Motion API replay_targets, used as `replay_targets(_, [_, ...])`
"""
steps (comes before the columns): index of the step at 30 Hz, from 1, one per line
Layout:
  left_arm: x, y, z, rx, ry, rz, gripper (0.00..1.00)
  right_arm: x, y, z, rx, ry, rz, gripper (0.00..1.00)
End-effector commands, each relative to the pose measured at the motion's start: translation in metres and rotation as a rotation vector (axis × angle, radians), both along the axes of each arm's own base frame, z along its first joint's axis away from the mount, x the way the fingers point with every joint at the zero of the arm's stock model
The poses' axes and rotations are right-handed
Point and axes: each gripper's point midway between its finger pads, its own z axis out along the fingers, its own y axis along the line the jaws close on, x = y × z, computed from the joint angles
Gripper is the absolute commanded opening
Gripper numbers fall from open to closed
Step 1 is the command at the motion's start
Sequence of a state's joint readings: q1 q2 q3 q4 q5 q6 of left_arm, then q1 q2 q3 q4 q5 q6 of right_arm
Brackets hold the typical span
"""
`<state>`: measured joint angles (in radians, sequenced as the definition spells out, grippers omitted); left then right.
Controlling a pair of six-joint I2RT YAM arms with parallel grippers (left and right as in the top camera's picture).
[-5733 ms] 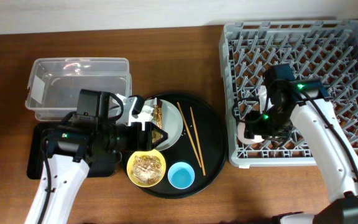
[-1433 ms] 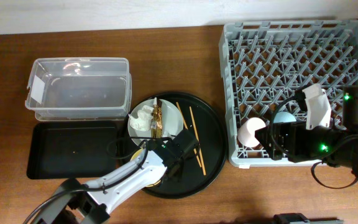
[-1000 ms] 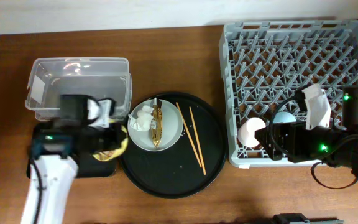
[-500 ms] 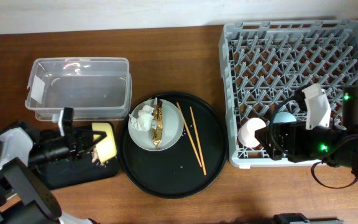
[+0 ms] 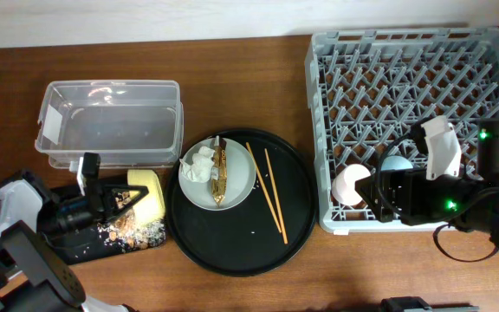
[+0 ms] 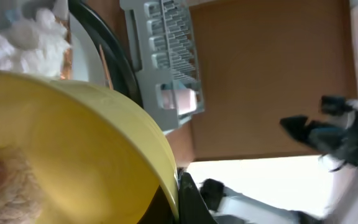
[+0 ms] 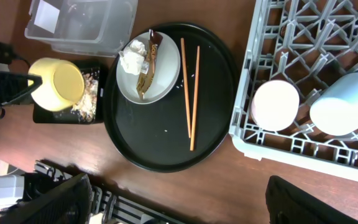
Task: Sort waste into correct bins and load items into the dishwasher rack
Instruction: 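Tip the yellow bowl's scraps onto the black tray with left gripper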
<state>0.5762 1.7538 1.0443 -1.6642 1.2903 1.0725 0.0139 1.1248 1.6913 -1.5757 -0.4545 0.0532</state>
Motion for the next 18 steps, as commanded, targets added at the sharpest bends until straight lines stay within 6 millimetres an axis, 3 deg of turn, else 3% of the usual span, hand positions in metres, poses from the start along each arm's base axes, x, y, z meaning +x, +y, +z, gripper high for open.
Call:
replay_targets(1, [-0.001,-0.001,0.008,0.037,-0.101,-0.01,0.0,-0.001,0.002,0.001,0.008,-0.001,0.005,0.9])
replay_targets(3, [0.0,0.002,-0.003,0.105,-0.158,-0.042,0.0,-0.001,0.002,0.001,0.008,-0.002,0.005,0.9])
replay_targets(4, [0.002,0.004,-0.01,0.095,-0.069,-0.025,0.0,0.0,0.002,0.002,0.009,-0.006,0.005,0.9])
replay_targets(6, [0.004,0.005,-0.009,0.123,-0.134,-0.03,0.0,0.0,0.002,0.002,0.008,-0.006,0.005,0.9])
replay_targets(7, [0.008,0.007,-0.009,0.094,-0.08,0.001,0.0,0.0,0.002,0.002,0.009,-0.006,0.005,0.9])
replay_targets(9, [0.017,0.009,-0.004,0.081,-0.126,0.036,0.0,0.0,0.002,0.002,0.009,-0.005,0.005,0.9])
replay_targets(11, [0.019,0.007,0.006,-0.035,0.021,0.089,0.0,0.0,0.002,0.002,0.009,-0.004,0.005,0.9])
replay_targets(12, [0.018,0.003,0.017,-0.02,-0.109,0.082,0.0,0.0,0.002,0.002,0.009,-0.005,0.005,0.9])
replay_targets(13, [0.02,0.005,0.012,0.047,-0.197,0.057,0.0,0.0,0.002,0.002,0.009,-0.005,0.005,0.9])
replay_targets(14, [0.021,0.007,0.006,-0.014,-0.002,0.085,0.0,0.0,0.002,0.002,0.009,-0.005,0.005,0.9])
replay_targets(15, [0.017,0.0,0.018,-0.08,0.038,0.097,0.0,-0.001,0.002,0.002,0.009,-0.003,0.005,0.9])
replay_targets(16, [0.018,-0.002,0.026,-0.028,-0.137,0.077,0.0,0.0,0.002,0.002,0.009,-0.004,0.006,0.9])
replay_targets(17, [0.017,-0.001,0.017,0.023,-0.14,0.051,0.0,0.0,0.002,0.002,0.009,-0.005,0.005,0.9])
replay_targets(18, [0.014,-0.003,0.018,-0.041,0.01,0.07,0.0,-0.001,0.002,0.001,0.008,-0.001,0.005,0.9])
